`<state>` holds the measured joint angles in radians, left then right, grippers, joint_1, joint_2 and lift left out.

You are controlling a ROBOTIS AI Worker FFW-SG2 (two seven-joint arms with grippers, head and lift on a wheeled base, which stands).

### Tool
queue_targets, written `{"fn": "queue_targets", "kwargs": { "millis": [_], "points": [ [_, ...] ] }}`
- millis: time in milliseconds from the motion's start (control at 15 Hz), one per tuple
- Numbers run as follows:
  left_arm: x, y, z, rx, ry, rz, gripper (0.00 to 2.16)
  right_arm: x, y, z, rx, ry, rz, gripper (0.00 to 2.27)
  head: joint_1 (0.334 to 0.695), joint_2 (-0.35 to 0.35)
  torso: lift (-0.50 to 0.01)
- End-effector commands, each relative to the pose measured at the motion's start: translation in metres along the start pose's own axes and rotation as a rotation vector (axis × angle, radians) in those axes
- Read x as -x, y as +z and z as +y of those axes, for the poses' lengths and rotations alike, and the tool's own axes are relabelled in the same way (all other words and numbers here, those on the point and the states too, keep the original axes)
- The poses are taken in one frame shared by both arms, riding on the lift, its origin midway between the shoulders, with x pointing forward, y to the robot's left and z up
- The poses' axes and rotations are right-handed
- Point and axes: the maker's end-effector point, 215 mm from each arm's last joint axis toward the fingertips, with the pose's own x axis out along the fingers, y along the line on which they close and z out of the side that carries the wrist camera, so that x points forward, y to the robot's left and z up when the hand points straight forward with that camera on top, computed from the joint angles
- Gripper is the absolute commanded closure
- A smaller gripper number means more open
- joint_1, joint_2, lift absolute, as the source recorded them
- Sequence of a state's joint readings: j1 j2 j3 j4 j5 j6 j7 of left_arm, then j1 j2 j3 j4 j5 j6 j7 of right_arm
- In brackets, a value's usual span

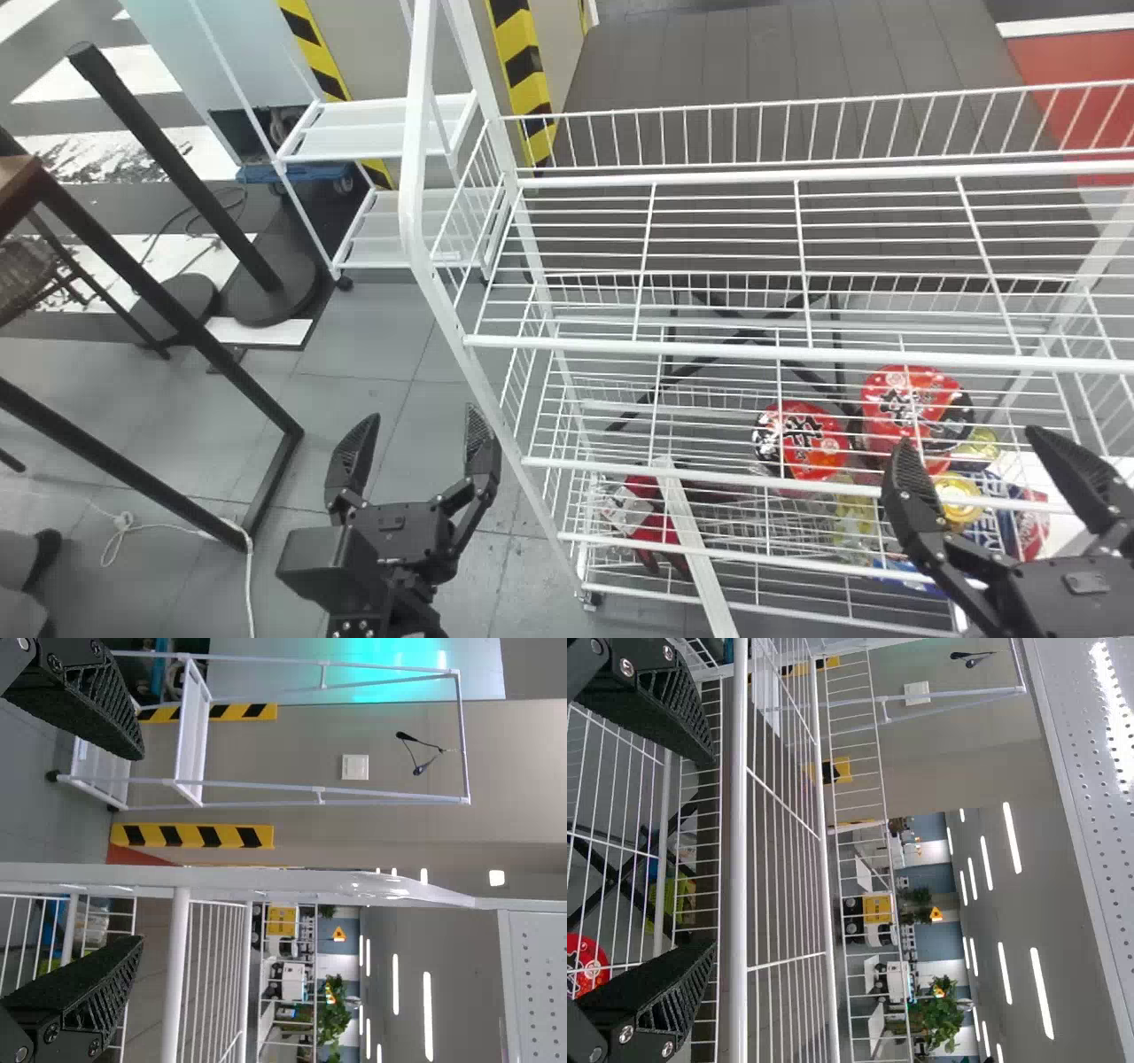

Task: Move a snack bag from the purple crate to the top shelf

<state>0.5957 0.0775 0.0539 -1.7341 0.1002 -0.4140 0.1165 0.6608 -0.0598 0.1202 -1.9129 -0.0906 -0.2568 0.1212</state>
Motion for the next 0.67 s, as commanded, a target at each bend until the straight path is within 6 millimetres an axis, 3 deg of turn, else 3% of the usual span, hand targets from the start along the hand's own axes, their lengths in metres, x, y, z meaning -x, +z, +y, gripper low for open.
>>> {"fn": "queue_targets", "kwargs": {
  "millis": [0,600],
  "points": [
    [-0.0003,0.0002,0.0008,0.001,0.000,-0.001,0.07,-0.0007,-0.0021,0.0013,0.000,0.003,0.005,0.08,0.695,0.235,-0.088],
    [-0.0001,-0.0007,-0.0012,0.002,-0.009,0.001,0.07,-0.0016,-0.0070,0.0003,-0.001,0.000,0.013,0.08,0.695,0.235,-0.124]
  ]
}}
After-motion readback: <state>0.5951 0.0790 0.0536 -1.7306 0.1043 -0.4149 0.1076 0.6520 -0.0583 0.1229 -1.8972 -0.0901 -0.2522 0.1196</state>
